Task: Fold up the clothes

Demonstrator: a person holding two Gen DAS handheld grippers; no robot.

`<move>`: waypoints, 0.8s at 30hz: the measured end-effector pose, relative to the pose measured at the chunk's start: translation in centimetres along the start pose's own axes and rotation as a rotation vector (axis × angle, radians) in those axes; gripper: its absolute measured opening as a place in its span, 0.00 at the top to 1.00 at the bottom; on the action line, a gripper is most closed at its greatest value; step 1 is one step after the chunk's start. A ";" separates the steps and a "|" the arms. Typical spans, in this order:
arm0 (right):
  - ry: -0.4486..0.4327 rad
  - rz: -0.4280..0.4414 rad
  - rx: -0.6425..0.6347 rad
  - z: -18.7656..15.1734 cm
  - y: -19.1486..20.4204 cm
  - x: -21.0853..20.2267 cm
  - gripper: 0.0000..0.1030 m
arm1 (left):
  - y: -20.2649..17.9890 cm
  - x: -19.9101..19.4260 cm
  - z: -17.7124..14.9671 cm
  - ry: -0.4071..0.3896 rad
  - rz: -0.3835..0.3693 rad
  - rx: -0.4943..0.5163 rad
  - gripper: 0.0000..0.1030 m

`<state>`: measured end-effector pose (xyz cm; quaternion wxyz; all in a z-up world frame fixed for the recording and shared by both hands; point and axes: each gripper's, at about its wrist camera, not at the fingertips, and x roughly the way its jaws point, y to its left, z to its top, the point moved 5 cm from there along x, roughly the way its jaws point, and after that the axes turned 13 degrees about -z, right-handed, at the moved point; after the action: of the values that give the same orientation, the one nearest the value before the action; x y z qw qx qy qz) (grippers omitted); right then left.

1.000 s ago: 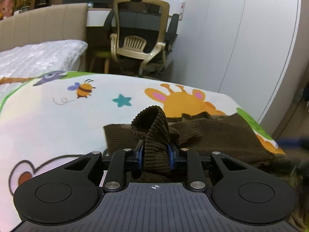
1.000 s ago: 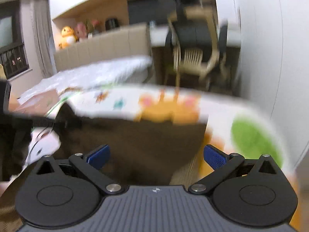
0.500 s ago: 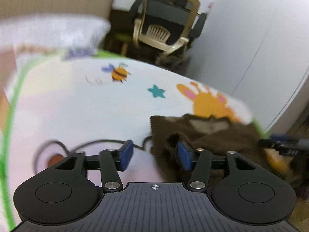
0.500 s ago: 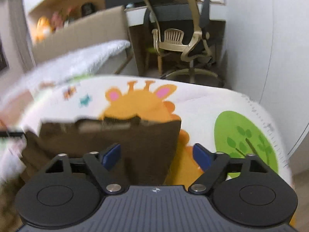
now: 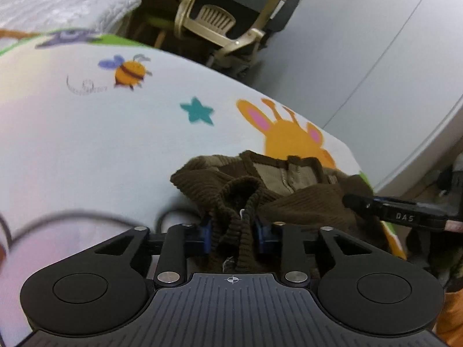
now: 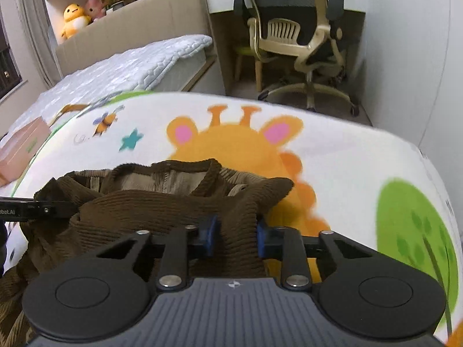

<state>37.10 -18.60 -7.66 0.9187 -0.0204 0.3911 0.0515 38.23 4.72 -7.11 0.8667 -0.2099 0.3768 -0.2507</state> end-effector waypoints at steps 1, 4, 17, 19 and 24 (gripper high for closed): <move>-0.009 -0.005 0.007 0.9 0.0 0.7 0.78 | 0.5 0.4 1.0 -0.014 0.018 0.000 0.75; -0.046 -0.031 0.032 2.9 -0.4 2.4 0.77 | 1.7 1.5 4.2 -0.062 0.078 0.021 0.75; -0.159 -0.183 -0.084 -6.0 -6.4 -10.4 0.31 | -2.9 -6.4 -1.0 -0.060 0.113 0.263 0.26; -0.155 -0.189 -0.137 -9.3 -5.9 -13.0 0.29 | -5.0 -7.9 -3.5 -0.043 0.091 0.323 0.20; -0.194 -0.174 -0.274 -16.1 -3.2 -18.5 0.19 | -8.7 -11.6 -9.8 -0.023 0.046 0.400 0.09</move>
<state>13.13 -24.45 -5.48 0.9417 -0.1741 0.2868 0.0264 21.51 3.03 -2.05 0.9009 -0.0278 0.3143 -0.2981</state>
